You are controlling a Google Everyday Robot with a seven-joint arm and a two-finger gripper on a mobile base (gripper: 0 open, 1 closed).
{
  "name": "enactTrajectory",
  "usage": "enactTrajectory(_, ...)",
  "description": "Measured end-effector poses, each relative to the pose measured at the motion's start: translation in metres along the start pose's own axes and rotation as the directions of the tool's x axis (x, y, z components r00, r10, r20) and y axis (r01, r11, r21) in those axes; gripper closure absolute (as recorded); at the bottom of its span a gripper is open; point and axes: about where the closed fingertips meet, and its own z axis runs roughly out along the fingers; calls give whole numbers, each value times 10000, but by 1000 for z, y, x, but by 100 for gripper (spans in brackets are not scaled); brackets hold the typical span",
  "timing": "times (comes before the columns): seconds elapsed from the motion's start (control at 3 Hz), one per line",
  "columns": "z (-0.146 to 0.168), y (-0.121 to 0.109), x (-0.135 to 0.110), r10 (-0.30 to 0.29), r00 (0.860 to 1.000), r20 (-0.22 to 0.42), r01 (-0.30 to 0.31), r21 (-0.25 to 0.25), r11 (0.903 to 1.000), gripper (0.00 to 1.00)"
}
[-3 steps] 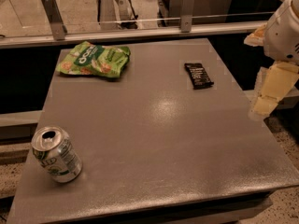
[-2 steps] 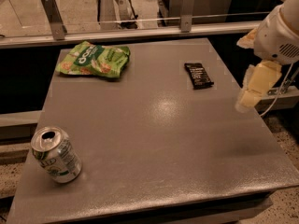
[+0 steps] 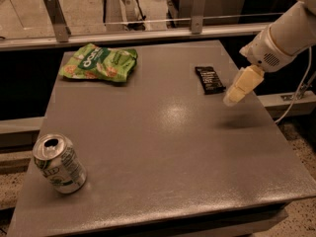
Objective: Move rxbar chocolate near 7up can
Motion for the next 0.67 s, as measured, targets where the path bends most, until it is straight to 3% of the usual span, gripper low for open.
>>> enactTrajectory(0.67,62,-31,-23,1353,9879,759,-1386,403,9895,0)
